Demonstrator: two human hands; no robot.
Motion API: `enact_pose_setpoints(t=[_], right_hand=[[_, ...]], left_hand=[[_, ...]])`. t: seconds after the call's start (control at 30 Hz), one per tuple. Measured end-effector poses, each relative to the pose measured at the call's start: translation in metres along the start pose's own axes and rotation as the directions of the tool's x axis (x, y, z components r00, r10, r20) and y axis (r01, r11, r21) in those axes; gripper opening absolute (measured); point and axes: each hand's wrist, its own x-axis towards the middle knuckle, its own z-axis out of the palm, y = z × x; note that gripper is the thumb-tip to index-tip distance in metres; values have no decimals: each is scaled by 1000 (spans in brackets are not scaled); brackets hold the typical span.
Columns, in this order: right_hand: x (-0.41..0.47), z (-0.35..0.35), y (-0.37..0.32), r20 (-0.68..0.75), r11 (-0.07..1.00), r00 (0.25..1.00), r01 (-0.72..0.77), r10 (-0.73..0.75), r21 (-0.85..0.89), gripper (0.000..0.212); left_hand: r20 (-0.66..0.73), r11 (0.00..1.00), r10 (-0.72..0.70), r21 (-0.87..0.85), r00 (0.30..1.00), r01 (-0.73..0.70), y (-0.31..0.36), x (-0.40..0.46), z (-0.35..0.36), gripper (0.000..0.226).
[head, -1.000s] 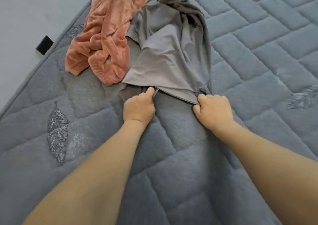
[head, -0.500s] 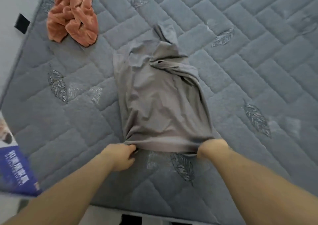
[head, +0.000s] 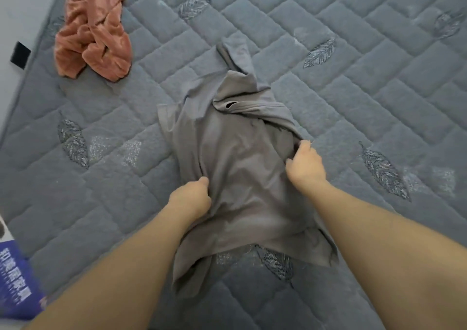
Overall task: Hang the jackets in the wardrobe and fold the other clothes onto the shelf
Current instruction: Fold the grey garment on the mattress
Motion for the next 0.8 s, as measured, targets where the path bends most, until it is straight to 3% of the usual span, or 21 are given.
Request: enact_pose_setpoints(t=[0.03,0.1,0.17,0.2,0.23,0.27,0.3,0.33,0.37,0.4,0.43,0.5,0.57,0.63,0.73,0.8], right_hand=[[-2,-1,0,51,999,998,31,-30,-22,33],[-16,-2,0,270,972,962,105,-46,-210,22],[-34,-12,-1,578,905,808,155,115,-395,15],[-37,-16,-3,667,867,711,168,223,-470,18],[-37,-20,-5,685,833,669,178,287,-523,22],[-34,-25,-8,653,824,702,170,285,-541,23],[-26,-27,-11,572,840,795,160,201,-518,24],[-18,-27,-16,420,867,904,150,74,-475,31],[-10,-27,-23,237,894,970,152,-53,-421,44],[-4,-25,-30,84,909,982,188,-168,-371,57],[3,-22,-37,6,898,963,252,-268,-361,67],[10,-15,-46,58,825,914,389,-403,-410,77],[15,-1,-49,165,761,880,469,-445,-448,62],[14,8,-49,104,813,892,446,-441,-375,31],[18,3,-54,-71,971,969,237,-236,12,15],[27,-10,-52,-157,938,986,4,54,347,21]], left_hand=[[145,993,52,101,988,-67,1,-3,-3,20],[451,923,-5,345,893,-169,7,-21,-17,29],[647,824,-177,510,741,-249,11,-33,-31,27],[647,840,-207,502,734,-206,9,-32,-36,29],[580,906,-178,412,795,-97,5,-29,-42,30],[411,963,-121,269,904,7,-1,-22,-46,31],[128,990,-70,130,989,53,-7,-12,-53,33],[-150,998,-53,35,987,59,-12,-2,-61,36],[-352,998,-55,-21,934,51,-16,8,-66,40],[-464,997,-59,-66,884,31,-17,20,-69,46],[-489,991,-83,-131,868,21,-18,32,-73,53],[-374,963,-151,-266,915,51,-16,55,-75,66],[-256,928,-205,-358,945,104,-13,69,-69,55],[-278,940,-207,-321,938,112,-5,74,-63,28],[-374,986,-22,-161,927,-42,8,72,-67,16],[-401,930,40,-319,915,-181,10,64,-79,23]])
